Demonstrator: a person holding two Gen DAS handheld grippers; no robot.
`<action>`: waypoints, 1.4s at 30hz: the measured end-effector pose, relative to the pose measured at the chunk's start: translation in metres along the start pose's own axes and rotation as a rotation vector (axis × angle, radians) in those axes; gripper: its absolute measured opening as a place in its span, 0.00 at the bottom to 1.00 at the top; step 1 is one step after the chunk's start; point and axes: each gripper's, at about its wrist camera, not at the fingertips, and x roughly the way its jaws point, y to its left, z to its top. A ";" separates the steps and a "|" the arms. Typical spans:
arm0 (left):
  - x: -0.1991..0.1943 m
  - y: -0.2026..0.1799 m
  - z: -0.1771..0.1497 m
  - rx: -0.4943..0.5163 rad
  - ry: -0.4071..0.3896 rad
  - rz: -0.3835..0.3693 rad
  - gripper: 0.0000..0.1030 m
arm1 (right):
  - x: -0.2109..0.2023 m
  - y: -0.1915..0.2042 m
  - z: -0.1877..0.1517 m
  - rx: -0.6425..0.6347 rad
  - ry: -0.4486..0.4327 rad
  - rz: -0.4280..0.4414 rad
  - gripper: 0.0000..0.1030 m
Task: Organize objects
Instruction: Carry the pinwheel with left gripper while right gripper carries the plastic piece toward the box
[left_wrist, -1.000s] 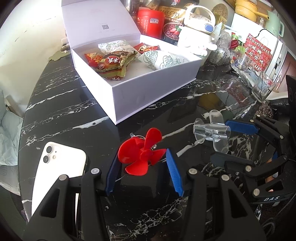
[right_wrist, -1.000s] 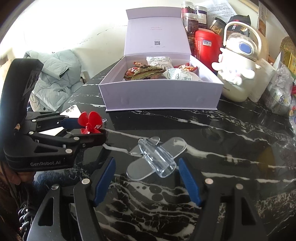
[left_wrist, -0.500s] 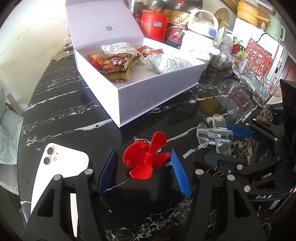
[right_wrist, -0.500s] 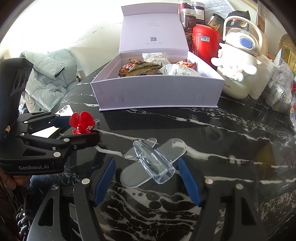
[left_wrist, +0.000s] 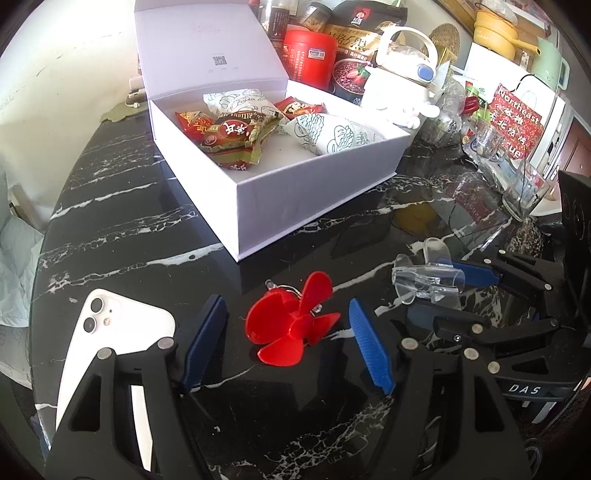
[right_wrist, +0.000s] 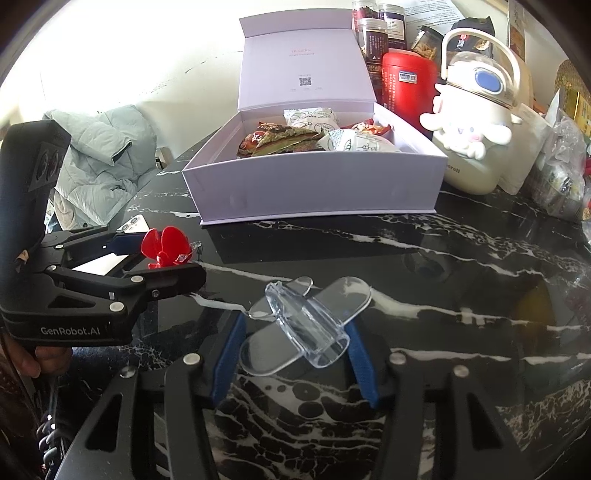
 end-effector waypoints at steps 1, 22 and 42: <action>0.000 0.001 0.000 -0.004 -0.003 0.001 0.62 | 0.000 0.000 0.000 0.000 -0.001 0.001 0.54; -0.012 -0.006 0.004 0.002 -0.014 -0.011 0.41 | -0.009 -0.004 0.000 0.047 -0.015 0.018 0.54; -0.052 -0.024 0.027 0.054 -0.056 -0.007 0.41 | -0.066 0.006 0.016 0.021 -0.083 -0.013 0.54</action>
